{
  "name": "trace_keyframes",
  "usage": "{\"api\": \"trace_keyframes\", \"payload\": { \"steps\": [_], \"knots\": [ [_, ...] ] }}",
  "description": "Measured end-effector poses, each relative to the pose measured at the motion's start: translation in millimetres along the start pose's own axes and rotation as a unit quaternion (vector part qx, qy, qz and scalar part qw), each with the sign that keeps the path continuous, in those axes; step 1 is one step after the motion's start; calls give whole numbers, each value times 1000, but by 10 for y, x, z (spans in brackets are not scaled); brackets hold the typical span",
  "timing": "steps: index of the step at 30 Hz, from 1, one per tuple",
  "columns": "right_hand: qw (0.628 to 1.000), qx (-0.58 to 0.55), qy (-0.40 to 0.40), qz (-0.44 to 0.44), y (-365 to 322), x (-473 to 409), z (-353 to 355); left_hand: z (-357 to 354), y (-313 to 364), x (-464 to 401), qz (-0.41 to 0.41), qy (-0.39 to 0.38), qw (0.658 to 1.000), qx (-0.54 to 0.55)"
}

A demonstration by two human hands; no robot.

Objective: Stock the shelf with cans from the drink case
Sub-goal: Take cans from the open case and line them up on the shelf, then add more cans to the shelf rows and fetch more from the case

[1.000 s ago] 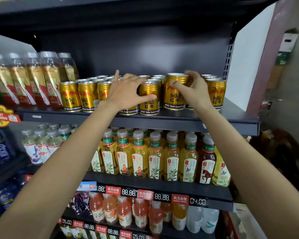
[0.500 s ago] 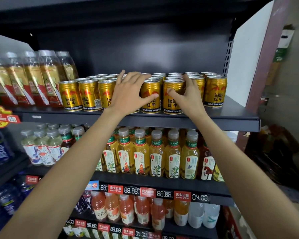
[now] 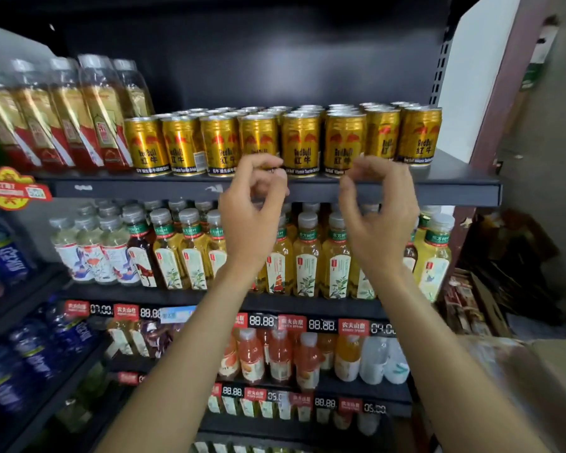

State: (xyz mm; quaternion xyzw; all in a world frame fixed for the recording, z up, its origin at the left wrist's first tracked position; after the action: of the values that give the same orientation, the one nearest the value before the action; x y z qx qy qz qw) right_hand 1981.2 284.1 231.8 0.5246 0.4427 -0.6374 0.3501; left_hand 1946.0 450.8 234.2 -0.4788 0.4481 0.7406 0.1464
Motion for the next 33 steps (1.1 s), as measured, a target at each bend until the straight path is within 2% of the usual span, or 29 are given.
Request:
{"api": "trace_keyframes", "payload": {
  "steps": [3,7,12,16,20,22,24,28,31,33],
  "knots": [
    [997,-62,-22,-31,-180,458,138,94,7,492,50,-15,997,49],
    [978,-115,-125,-120,-343,1171,311,193,-66,1264,158,-90,980,76],
    [943,-105,-236,-212,-465,2193,641,338,-97,2359,251,-157,955,14],
    [872,-102,-370,-303,-527,3105,846,432,-211,3331,373,-205,904,-44],
    [756,-77,-547,-351,-506,4035,928,470,-396,4287,504,-256,823,-54],
    [715,-70,-591,-368,-494,4458,996,431,-500,4746,556,-309,771,-33],
    [687,-54,-613,-386,-479,4856,1064,416,-619,5162,584,-340,736,-34],
    [621,-17,-637,-456,-427,5647,1155,503,-895,5822,634,-295,708,-100],
    [588,13,-634,-502,-326,6198,1100,508,-1182,6161,649,-269,698,-138],
    [578,23,-621,-529,-198,6620,1011,429,-1477,6391,639,-276,704,-139]
  ]
}}
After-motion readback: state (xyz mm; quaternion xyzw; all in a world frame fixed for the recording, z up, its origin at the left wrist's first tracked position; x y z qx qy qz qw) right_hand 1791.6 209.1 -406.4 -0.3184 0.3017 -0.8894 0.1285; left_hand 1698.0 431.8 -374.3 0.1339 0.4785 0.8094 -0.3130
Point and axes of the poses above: each hand's wrist, its own x-axis away from the middle knuckle, its own z-axis out of the back of the hand, y = z × x, the point moved 6 cm from there along -x, towards the middle knuckle, and after that the axes turned 9 degrees about -y, right-handed, at the moved point
